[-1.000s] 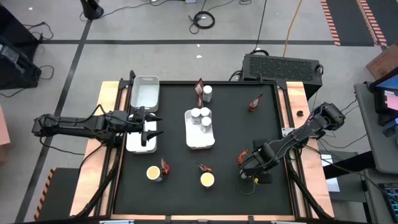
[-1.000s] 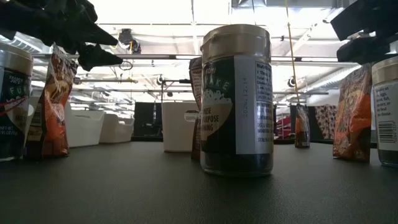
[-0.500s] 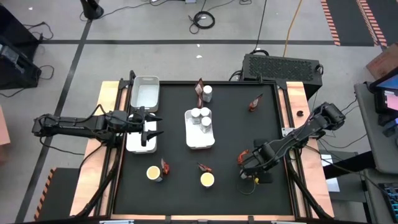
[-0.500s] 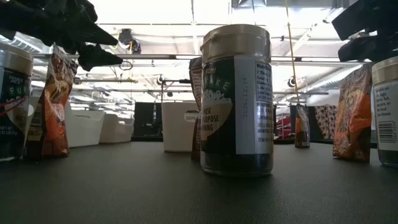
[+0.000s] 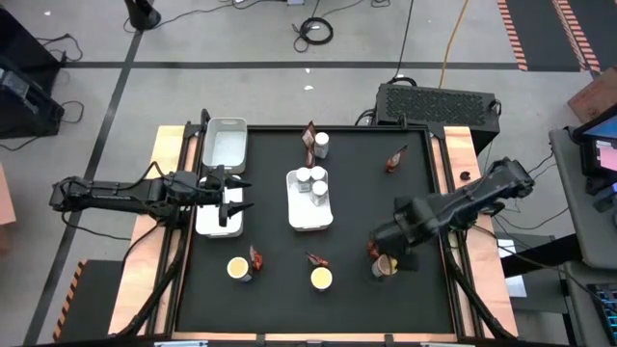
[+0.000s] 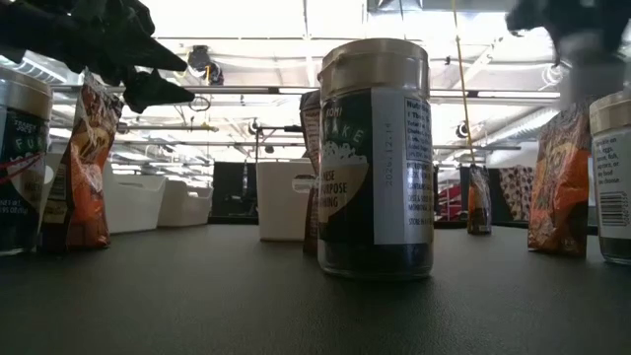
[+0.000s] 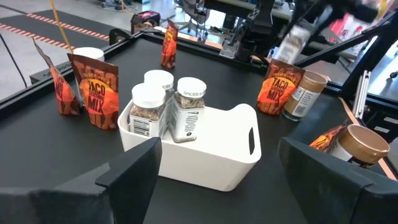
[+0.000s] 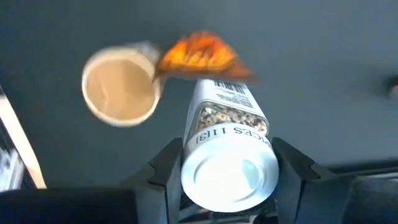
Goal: Sort spices by type
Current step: Put the white seasoning bottle into the right white bin
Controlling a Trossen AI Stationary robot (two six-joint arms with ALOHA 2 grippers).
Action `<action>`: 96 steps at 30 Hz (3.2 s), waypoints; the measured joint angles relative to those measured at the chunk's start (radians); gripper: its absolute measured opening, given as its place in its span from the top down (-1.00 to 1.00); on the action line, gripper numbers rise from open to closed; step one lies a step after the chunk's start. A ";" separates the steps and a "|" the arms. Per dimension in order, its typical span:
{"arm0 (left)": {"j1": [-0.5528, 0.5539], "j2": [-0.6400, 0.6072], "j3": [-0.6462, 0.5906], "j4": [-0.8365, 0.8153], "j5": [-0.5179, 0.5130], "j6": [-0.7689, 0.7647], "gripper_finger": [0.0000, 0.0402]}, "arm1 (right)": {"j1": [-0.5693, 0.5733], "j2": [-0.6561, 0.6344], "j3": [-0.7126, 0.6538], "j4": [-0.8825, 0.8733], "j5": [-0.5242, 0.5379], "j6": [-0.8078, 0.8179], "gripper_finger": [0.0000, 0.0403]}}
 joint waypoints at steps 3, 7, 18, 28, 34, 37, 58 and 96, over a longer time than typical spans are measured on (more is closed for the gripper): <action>0.000 0.000 0.000 0.000 0.000 0.000 -0.63 | -0.061 0.000 0.108 -0.002 0.062 -0.034 0.32; 0.000 0.000 0.000 0.000 0.000 -0.002 -0.63 | -0.161 -0.001 0.225 0.048 0.148 -0.110 0.32; 0.000 0.000 0.000 0.000 -0.005 -0.006 -0.63 | -0.419 0.153 0.360 0.397 -0.014 -0.566 0.32; 0.000 0.000 0.000 0.000 -0.007 0.004 -0.63 | -0.472 0.543 0.722 0.286 -0.051 -0.797 0.32; 0.000 0.000 0.000 -0.001 -0.008 0.038 -0.63 | -0.486 0.692 0.857 0.199 -0.045 -0.812 0.32; 0.000 0.000 0.000 -0.001 -0.009 0.050 -0.63 | -0.502 0.738 0.868 0.172 -0.041 -0.812 0.32; 0.000 0.001 0.000 -0.010 -0.008 0.074 -0.63 | -0.549 0.816 0.869 0.158 -0.015 -0.777 0.04; 0.000 0.001 0.000 -0.035 -0.008 0.072 -0.63 | -0.908 0.411 0.876 0.072 -0.015 -0.726 -0.27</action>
